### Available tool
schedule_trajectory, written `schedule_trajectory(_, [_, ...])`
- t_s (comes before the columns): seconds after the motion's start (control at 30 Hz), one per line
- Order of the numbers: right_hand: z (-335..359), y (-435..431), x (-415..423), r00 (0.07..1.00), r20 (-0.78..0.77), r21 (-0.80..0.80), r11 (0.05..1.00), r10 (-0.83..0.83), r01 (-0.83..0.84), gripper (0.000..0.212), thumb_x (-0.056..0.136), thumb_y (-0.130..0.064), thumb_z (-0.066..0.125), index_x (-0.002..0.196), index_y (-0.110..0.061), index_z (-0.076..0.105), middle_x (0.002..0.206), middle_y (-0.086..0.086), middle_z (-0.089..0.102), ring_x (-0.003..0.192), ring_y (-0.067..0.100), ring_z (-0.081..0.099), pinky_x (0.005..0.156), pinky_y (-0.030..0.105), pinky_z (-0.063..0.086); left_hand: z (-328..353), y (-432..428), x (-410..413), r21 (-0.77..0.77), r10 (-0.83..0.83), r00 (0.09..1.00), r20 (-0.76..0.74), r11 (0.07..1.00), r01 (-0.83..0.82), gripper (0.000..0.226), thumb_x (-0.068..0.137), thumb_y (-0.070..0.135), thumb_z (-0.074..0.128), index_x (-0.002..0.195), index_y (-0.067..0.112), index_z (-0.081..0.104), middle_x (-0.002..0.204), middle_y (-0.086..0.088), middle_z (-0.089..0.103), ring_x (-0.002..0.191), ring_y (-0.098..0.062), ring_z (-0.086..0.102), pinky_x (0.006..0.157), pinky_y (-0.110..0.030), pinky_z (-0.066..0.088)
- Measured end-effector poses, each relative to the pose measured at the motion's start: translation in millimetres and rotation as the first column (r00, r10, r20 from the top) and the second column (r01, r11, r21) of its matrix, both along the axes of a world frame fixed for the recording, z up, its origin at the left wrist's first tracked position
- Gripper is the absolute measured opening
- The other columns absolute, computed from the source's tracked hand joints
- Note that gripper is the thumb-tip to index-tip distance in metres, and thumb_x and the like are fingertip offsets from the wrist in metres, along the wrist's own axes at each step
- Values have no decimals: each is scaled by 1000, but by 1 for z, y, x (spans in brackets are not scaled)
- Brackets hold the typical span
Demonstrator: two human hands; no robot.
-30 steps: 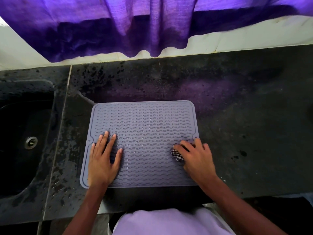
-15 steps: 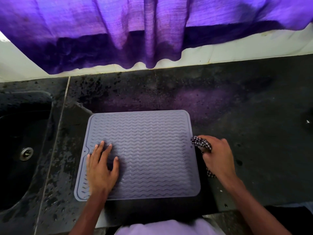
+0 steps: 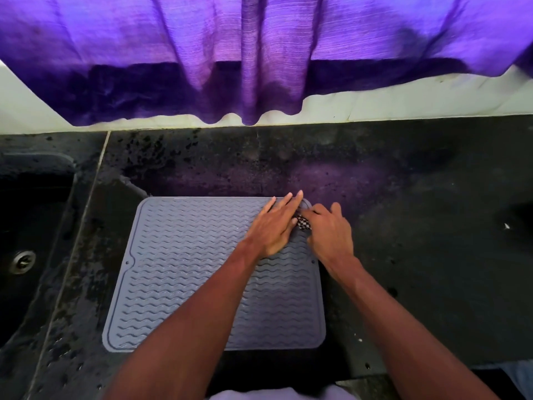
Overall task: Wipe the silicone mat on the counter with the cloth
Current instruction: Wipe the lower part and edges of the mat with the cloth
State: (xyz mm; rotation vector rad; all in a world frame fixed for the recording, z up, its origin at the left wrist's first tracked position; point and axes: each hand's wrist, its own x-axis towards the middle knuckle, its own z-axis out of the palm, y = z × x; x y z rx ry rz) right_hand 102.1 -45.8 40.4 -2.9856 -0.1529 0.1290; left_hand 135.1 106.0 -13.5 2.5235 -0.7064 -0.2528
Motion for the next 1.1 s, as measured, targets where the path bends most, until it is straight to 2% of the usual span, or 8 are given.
schedule_trajectory(0.13, [2,-3,-15,998,-57,3,1000,3,-3,54,77,-13,70,128,-23,57,111,-2,58,102,26,43,66,34,46,-9,2,-3,113,-51,996,70,993,43,62,105,44,14,162,25,4,170,9,11,157,-12,3,127,-39,0])
schedule_trajectory(0.23, [0,-6,-33,998,-63,53,999,1,2,57,72,-11,72,126,-25,61,107,-4,61,98,25,44,60,32,45,-5,5,-2,-7,-50,999,21,999,50,68,96,39,22,163,26,12,169,10,16,156,-10,6,127,-37,-2])
schedule_trajectory(0.3, [-1,-8,-44,998,-70,68,998,5,0,59,69,-10,70,125,-26,62,104,-6,61,95,24,45,57,32,47,-5,7,-2,18,-54,998,34,998,53,72,91,35,21,162,25,17,168,9,16,156,-10,7,127,-37,-2])
schedule_trajectory(0.43, [-1,-10,-67,995,-91,83,996,36,-29,66,64,-3,67,126,-27,62,107,-8,63,95,24,46,55,31,47,-10,3,-3,121,-44,992,119,992,30,65,99,41,15,161,24,25,169,6,18,156,-14,10,127,-41,4])
schedule_trajectory(0.77, [2,-15,-127,983,-127,92,989,130,-118,81,34,-7,75,112,-25,70,95,-13,65,79,21,51,45,25,44,-16,0,-2,181,-32,982,185,984,-2,62,105,50,28,161,25,24,169,5,18,156,-15,12,127,-41,5])
schedule_trajectory(0.93, [12,-20,-154,959,-248,96,989,136,-115,78,35,-6,71,110,-31,70,94,-19,64,79,19,52,47,24,45,-17,-1,-3,176,-14,982,189,984,-20,62,104,51,31,161,27,23,169,7,18,156,-13,11,127,-40,5])
schedule_trajectory(1.0, [21,-23,-147,940,-312,91,989,136,-113,68,51,-10,64,113,-38,67,97,-18,64,88,20,54,59,30,52,-17,-1,-3,172,-9,982,191,985,-24,62,104,50,33,161,28,23,169,7,18,156,-13,11,127,-39,4])
schedule_trajectory(1.1, [36,-26,-120,928,-366,232,973,74,14,60,68,-14,51,117,-45,63,104,-9,69,98,23,56,77,38,54,-17,-1,-3,175,-8,981,193,984,-27,62,105,50,34,161,27,23,169,7,18,156,-13,12,127,-39,4])
